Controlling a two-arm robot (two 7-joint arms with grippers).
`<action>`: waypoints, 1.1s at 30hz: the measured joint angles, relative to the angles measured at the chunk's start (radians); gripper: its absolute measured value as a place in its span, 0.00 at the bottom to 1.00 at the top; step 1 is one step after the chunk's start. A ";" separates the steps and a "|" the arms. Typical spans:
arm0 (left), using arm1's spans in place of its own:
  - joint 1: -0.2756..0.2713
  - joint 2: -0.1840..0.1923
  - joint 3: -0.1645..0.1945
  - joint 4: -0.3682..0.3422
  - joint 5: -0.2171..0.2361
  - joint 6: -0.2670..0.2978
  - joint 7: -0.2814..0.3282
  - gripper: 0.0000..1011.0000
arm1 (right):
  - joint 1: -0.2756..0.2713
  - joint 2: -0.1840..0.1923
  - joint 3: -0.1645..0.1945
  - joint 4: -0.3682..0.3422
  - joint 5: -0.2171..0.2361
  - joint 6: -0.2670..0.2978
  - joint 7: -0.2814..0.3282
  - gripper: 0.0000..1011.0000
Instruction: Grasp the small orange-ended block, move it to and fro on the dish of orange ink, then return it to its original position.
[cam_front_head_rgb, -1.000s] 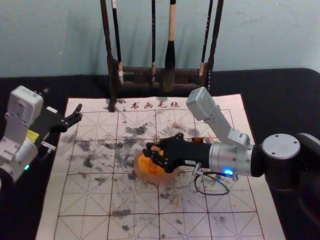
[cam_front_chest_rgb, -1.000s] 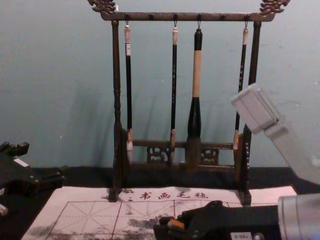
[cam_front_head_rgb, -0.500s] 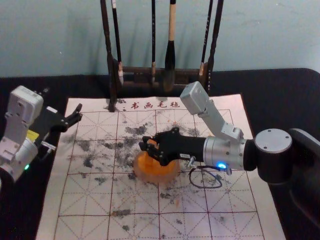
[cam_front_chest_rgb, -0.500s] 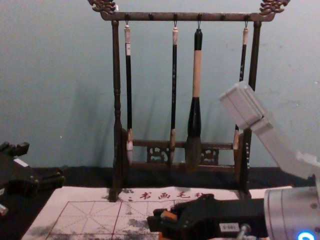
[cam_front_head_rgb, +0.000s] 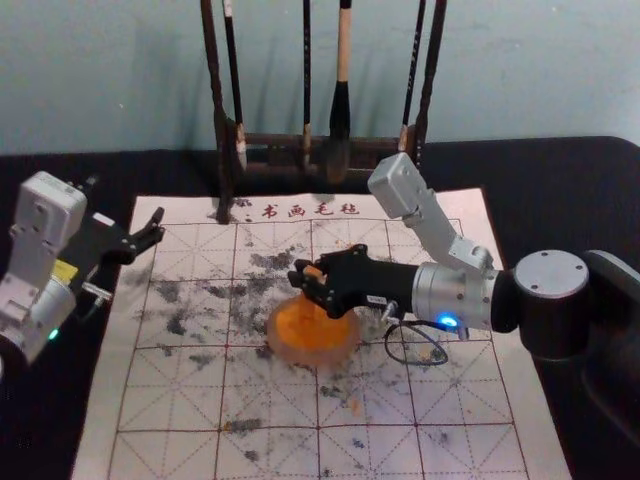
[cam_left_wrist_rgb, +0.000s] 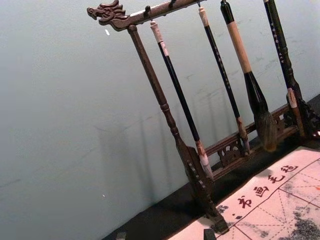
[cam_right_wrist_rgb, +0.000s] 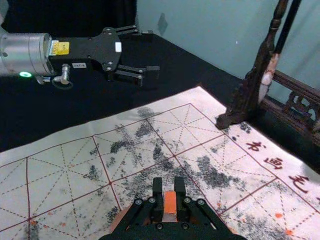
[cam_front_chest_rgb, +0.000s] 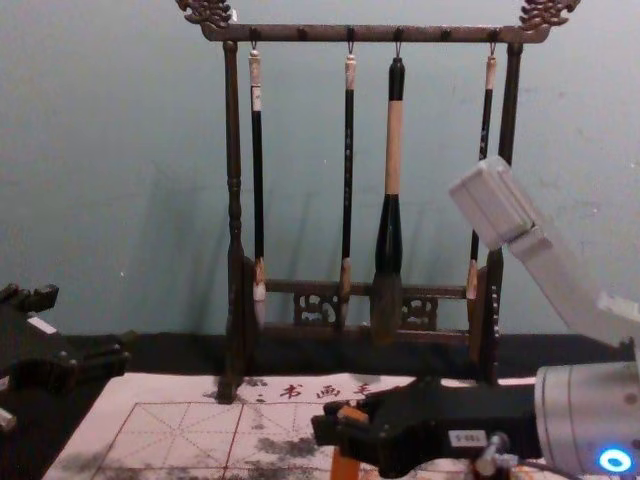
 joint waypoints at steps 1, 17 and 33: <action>0.000 0.000 0.000 0.000 0.000 0.000 0.000 0.99 | 0.000 0.000 0.001 0.000 -0.001 0.000 -0.001 0.11; 0.000 0.000 0.000 0.000 0.000 0.000 0.000 0.99 | -0.007 0.007 0.015 -0.001 -0.008 0.002 -0.007 0.11; 0.000 0.000 0.000 0.000 0.000 0.000 0.000 0.99 | -0.019 0.021 0.030 -0.040 -0.007 0.011 -0.012 0.11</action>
